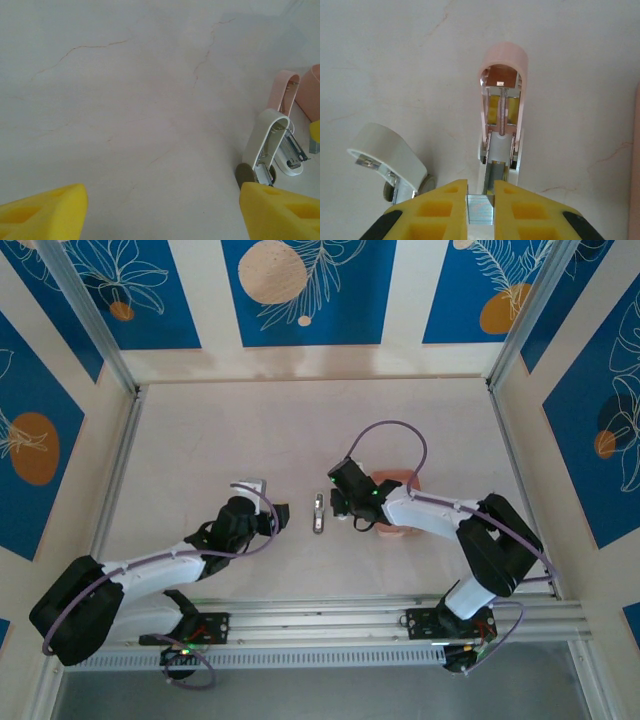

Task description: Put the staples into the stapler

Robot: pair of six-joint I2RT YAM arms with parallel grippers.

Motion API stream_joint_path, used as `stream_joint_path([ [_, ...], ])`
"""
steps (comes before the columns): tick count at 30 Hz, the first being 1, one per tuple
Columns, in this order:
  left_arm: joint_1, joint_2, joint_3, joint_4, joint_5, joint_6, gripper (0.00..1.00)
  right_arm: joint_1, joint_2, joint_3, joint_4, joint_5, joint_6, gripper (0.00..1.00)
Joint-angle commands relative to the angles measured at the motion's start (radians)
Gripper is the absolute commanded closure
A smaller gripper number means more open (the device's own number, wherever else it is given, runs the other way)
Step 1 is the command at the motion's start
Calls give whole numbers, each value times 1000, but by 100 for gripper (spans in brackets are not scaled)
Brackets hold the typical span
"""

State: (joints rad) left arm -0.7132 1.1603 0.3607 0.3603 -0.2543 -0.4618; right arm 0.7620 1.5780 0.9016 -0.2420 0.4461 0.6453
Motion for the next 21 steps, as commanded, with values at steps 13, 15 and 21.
stream_joint_path([
  [13,10,19,-17,40,4,11,21,-18,40,-15,53,26,37,82],
  [15,10,26,-14,44,4,11,21,-21,43,-16,53,28,37,82],
  [21,10,47,-7,55,9,11,21,-24,43,-23,48,37,41,82],
])
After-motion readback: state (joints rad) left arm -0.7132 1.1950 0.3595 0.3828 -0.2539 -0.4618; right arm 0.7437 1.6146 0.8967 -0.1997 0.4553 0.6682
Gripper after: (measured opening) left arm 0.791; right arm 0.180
